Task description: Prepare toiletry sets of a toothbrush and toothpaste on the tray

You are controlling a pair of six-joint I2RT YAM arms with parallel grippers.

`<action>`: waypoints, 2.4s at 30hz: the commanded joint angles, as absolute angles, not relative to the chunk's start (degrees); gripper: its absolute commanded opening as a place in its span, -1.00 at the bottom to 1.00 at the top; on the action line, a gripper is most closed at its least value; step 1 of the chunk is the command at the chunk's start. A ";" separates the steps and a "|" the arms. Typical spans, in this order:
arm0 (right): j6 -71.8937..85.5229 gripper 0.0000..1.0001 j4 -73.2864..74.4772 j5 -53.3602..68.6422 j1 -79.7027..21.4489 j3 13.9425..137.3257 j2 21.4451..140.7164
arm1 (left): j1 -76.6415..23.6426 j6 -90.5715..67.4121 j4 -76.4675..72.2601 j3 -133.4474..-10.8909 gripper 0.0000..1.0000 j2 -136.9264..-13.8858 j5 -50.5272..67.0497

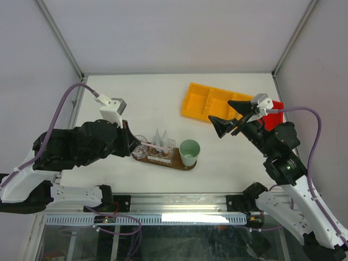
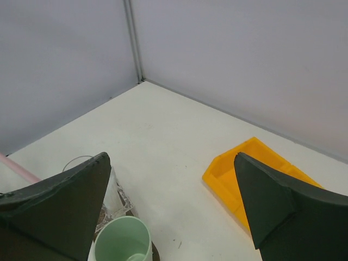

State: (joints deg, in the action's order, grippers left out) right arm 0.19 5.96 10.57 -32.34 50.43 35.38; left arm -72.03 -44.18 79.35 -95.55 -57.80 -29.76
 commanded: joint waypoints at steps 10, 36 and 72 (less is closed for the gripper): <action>1.95 0.99 7.06 1.62 -32.22 52.39 33.66 | -72.38 -50.73 83.00 -88.80 -1.00 -57.18 -37.28; 2.09 1.00 8.74 3.26 -32.20 51.69 32.20 | -72.34 -58.04 77.42 -78.07 -1.00 -57.98 -42.91; 2.93 0.99 7.85 3.49 -32.22 49.48 31.09 | -70.19 -57.98 68.93 -70.97 -1.00 -61.66 -43.57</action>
State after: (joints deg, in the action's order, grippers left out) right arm 2.02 10.57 2.83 -32.34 49.80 31.29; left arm -71.46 -57.93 72.75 -71.68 -62.04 -42.13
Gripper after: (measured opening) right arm 0.996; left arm 0.067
